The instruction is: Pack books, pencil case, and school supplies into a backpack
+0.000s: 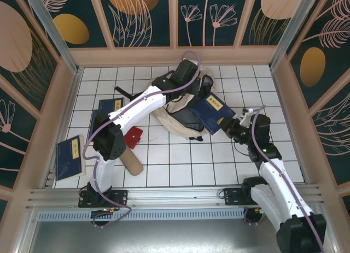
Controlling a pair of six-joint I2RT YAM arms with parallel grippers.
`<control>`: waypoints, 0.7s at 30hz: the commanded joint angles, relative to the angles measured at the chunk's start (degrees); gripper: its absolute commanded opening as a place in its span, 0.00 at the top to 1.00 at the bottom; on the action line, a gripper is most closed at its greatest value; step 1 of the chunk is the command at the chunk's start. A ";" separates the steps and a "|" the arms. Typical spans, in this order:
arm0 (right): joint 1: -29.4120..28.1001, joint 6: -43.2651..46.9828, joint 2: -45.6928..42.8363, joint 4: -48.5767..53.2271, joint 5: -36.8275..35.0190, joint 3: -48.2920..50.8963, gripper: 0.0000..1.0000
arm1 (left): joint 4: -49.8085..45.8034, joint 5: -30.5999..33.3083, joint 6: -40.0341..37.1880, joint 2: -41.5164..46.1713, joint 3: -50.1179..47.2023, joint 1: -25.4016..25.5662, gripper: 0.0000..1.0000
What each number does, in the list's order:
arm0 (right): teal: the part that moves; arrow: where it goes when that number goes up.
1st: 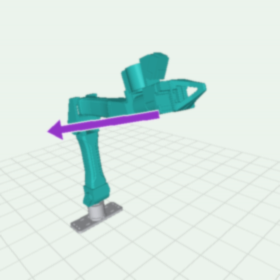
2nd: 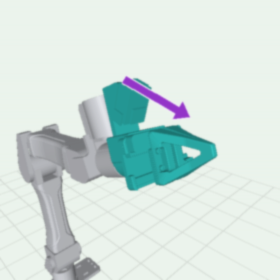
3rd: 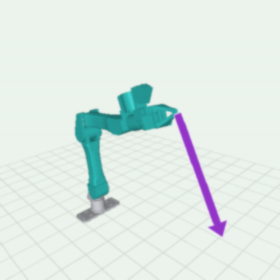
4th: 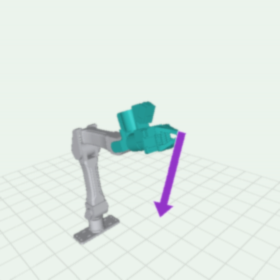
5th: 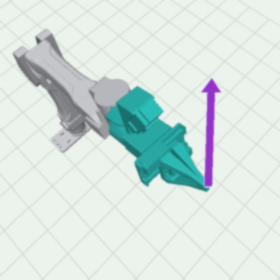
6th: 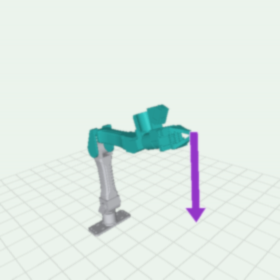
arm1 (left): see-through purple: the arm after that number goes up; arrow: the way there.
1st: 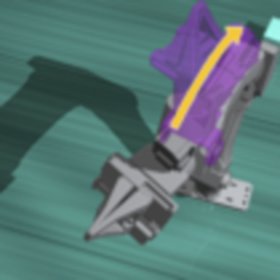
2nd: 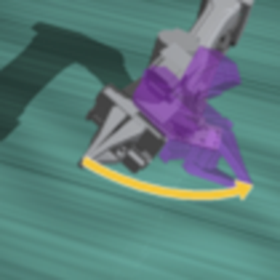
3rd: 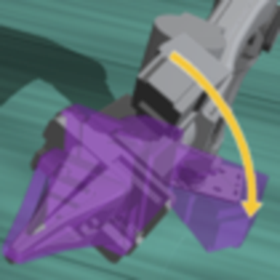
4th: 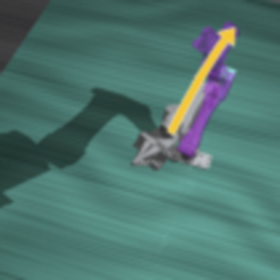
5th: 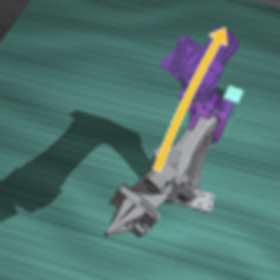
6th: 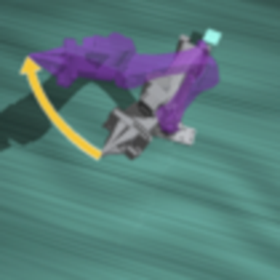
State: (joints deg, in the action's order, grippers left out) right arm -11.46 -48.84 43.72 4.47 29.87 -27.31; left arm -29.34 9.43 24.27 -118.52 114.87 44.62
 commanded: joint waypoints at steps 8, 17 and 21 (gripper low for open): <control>-10.42 -4.17 22.33 -26.91 -12.34 -3.54 1.00 | 2.22 -1.07 1.68 0.09 3.71 0.20 0.96; -13.50 -8.84 46.64 -44.85 -19.37 -16.05 1.00 | 0.71 -0.73 2.17 0.07 4.38 0.20 0.96; -13.40 -11.93 57.78 -47.75 -18.89 -24.38 1.00 | -1.34 -0.07 3.85 -0.48 6.39 -0.14 0.96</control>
State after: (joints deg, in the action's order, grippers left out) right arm -24.49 -57.74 97.38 -34.26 12.62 -46.76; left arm -31.42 8.91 24.88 -118.93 117.23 44.62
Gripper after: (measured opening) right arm 0.112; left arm 0.052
